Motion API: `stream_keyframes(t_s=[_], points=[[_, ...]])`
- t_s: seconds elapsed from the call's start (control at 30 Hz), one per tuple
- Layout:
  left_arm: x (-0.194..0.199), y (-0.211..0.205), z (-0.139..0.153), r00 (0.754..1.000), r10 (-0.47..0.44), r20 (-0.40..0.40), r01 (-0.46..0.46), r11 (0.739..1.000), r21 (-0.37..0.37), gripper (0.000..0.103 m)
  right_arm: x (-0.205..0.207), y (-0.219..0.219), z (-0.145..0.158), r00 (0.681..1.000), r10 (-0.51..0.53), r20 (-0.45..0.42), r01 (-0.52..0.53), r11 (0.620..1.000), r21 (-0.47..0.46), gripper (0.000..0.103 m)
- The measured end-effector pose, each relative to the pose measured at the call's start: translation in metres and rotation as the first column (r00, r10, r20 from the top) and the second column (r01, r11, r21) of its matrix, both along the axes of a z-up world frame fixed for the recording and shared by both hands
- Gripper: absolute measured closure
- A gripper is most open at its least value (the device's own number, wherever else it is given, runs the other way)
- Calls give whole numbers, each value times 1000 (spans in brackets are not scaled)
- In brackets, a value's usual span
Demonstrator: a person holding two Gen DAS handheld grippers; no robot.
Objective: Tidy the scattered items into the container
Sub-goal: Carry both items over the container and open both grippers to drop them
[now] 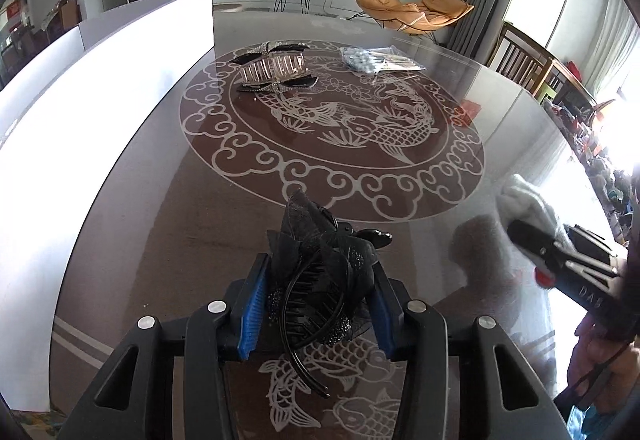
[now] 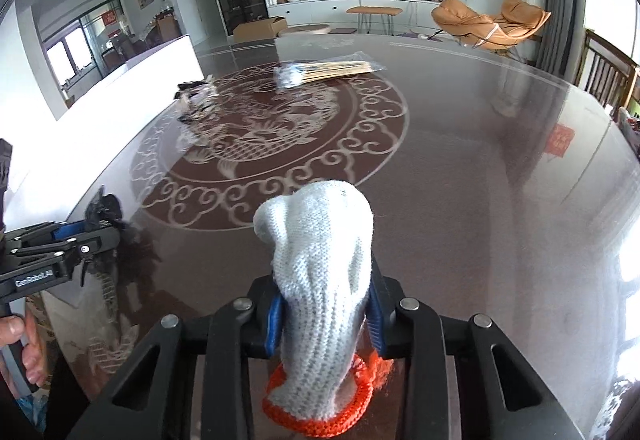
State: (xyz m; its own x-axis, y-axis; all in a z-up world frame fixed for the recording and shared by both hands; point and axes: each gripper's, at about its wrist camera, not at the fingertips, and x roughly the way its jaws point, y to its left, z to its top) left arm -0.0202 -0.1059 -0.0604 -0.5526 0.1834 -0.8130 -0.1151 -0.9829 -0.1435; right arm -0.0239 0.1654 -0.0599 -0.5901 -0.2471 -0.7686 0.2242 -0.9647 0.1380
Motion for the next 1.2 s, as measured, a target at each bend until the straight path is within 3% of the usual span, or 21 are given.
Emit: stream_keyframes(t_s=[0.13, 0.27, 0.37, 0.5, 0.63, 0.7, 0.77, 0.83, 0.9, 1.03, 1.2], points=[[0, -36, 52, 996, 44, -79, -41, 998, 38, 57, -6, -52, 18, 992, 125, -2, -125, 992, -4, 69], [-9, -116, 109, 971, 166, -169, -160, 986, 50, 57, -39, -118, 68, 970, 230, -75, -234, 971, -50, 69], [-31, -184, 132, 946, 261, -190, -259, 965, 36, 57, -70, -187, 109, 936, 324, -135, -336, 939, -76, 69], [-78, -257, 131, 930, 343, -136, -347, 938, -8, 57, -124, -292, 139, 891, 431, -143, -444, 893, -75, 69], [-114, -302, 111, 916, 395, -65, -397, 918, -19, 57, -177, -368, 140, 883, 449, -134, -458, 888, -45, 66], [-126, -315, 98, 909, 416, -25, -416, 909, -24, 56, -200, -392, 130, 890, 449, -79, -454, 889, -63, 61], [-134, -323, 83, 901, 433, 23, -432, 901, -24, 47, -221, -412, 111, 898, 439, 32, -437, 897, -63, 52], [-136, -326, 74, 895, 445, 40, -445, 895, -23, 32, -232, -418, 99, 905, 420, 64, -413, 906, -96, 48], [-132, -325, 71, 893, 449, 34, -449, 893, -21, 30, -234, -414, 97, 922, 386, 34, -379, 916, -134, 48], [-114, -306, 79, 905, 426, 2, -426, 904, -38, 30, -219, -392, 96, 924, 383, -12, -380, 910, -169, 47], [-80, -239, 112, 942, 317, -110, -327, 941, -88, 29, -167, -309, 104, 927, 343, -151, -363, 922, -132, 47]])
